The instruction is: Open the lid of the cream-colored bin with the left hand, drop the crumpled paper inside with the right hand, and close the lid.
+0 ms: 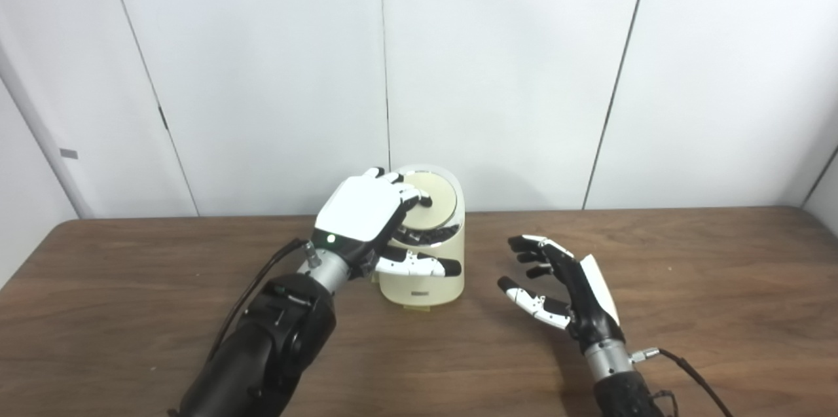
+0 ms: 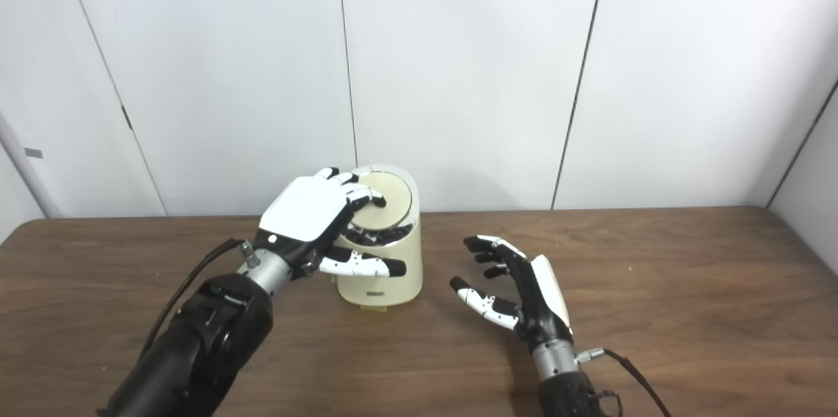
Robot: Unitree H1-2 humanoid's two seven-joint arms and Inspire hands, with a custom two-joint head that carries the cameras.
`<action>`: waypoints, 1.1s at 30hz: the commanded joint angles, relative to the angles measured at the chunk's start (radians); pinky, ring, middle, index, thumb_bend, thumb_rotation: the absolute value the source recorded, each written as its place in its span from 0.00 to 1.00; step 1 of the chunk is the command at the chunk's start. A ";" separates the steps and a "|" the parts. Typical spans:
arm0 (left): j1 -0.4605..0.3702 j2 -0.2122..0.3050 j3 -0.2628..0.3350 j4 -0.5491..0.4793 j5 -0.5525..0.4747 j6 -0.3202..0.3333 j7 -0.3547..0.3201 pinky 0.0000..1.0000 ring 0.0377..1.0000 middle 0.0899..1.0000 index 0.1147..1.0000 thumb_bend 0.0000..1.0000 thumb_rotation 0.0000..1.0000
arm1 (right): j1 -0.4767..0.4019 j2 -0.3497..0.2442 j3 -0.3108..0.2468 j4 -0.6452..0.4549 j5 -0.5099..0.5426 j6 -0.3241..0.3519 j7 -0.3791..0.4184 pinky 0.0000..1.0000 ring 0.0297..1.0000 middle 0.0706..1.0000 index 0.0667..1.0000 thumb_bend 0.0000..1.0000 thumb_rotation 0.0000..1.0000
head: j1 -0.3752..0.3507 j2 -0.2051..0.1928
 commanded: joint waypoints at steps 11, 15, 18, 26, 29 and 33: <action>0.028 0.003 -0.042 -0.028 0.080 -0.024 0.008 1.00 0.92 0.81 0.79 0.91 0.93 | -0.018 0.003 -0.004 -0.069 0.009 0.003 0.004 0.59 0.71 0.72 0.70 0.31 0.33 | -0.007 0.017; 0.032 0.003 -0.057 -0.007 0.111 -0.025 0.020 1.00 0.91 0.80 0.79 0.91 0.93 | -0.019 0.001 -0.003 -0.072 0.008 0.005 0.006 0.59 0.71 0.72 0.71 0.31 0.31 | -0.006 0.023; 0.030 0.013 -0.076 0.012 0.145 -0.032 0.023 1.00 0.91 0.80 0.78 0.92 0.92 | -0.021 0.003 -0.005 -0.070 0.011 0.008 0.008 0.61 0.72 0.72 0.71 0.31 0.32 | -0.007 0.024; 0.031 0.072 -0.209 0.064 0.260 -0.121 -0.028 1.00 0.90 0.79 0.77 0.95 0.90 | -0.027 0.003 -0.005 -0.055 0.023 -0.008 0.009 0.59 0.71 0.72 0.71 0.32 0.29 | -0.006 0.020; 0.044 0.076 -0.234 0.087 0.259 -0.130 -0.037 0.99 0.87 0.78 0.75 0.91 0.85 | -0.026 0.004 -0.005 -0.058 0.024 -0.006 0.010 0.57 0.70 0.71 0.71 0.31 0.28 | -0.006 0.023; 0.057 0.076 -0.230 0.085 0.242 -0.124 -0.039 1.00 0.87 0.79 0.76 0.82 0.85 | -0.027 0.005 -0.006 -0.058 0.019 -0.003 0.006 0.59 0.70 0.71 0.70 0.32 0.32 | -0.004 0.023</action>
